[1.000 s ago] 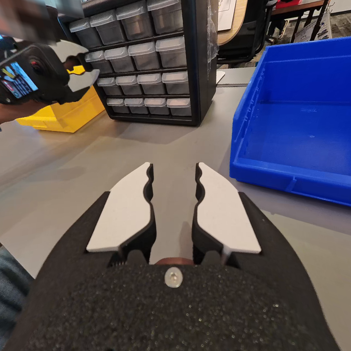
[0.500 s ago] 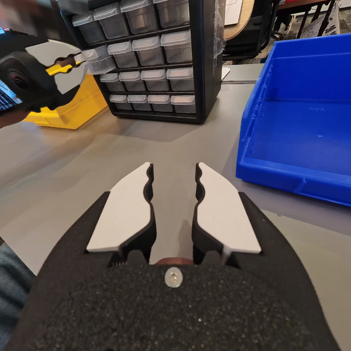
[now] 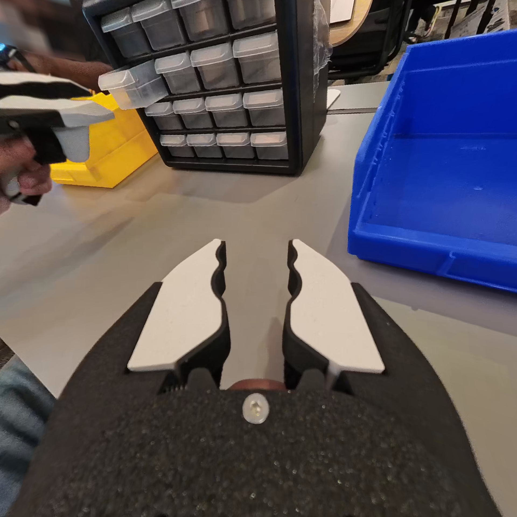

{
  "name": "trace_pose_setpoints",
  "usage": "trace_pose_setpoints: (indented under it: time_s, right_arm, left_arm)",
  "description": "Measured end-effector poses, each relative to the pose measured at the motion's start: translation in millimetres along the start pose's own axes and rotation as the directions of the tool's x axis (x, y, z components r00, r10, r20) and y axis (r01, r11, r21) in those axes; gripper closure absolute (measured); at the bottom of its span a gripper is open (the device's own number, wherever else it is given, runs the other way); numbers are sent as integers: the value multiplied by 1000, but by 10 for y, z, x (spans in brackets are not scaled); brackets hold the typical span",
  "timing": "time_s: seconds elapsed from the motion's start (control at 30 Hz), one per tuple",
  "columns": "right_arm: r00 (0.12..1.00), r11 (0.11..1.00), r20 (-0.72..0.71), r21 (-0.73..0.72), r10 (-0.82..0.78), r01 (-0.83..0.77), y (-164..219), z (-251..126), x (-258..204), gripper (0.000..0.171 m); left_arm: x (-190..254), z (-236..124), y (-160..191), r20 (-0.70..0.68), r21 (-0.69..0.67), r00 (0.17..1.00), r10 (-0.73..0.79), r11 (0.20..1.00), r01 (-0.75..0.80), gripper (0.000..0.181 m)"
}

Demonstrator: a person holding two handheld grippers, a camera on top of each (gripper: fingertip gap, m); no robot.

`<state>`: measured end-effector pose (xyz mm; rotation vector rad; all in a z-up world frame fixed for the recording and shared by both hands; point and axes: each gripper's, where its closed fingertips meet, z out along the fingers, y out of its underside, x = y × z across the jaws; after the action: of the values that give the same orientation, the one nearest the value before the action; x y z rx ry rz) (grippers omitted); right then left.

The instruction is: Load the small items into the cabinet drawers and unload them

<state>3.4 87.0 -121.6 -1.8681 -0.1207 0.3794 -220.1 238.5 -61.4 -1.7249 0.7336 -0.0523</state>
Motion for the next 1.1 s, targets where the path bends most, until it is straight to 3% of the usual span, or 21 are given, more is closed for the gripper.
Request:
trace_pose_setpoints:
  time_s: [0.1, 0.23, 0.4, 0.47, 0.97, 1.1]
  right_arm:
    - [1000, 1000, 8, -3, 21, -21, 10, 0, 1, 130]
    - [1000, 1000, 12, -11, 9, -9, 26, 15, -35, 130]
    - [999, 999, 6, -18, -34, 34, 35, 25, -73, 130]
    - [999, 999, 7, -19, -40, 40, 37, 27, -83, 130]
    - [996, 997, 53, -13, -75, 75, 36, 76, -262, 128]
    - [986, 992, 117, -14, -122, 124, 21, 297, -539, 121]
  left_arm:
    - [-143, 93, 23, 4, 14, 979, -203, 979, 203, 109]
    - [-220, 342, 21, 63, -3, 972, -225, 974, 225, 94]
    - [-275, 569, -10, 148, 10, 961, -234, 972, 235, 100]
    - [-295, 592, -17, 169, 27, 952, -254, 967, 253, 113]
    - [-142, 342, 86, 155, 60, 956, -249, 968, 242, 113]
    - [-55, 315, 126, 97, 47, 965, -242, 970, 238, 102]
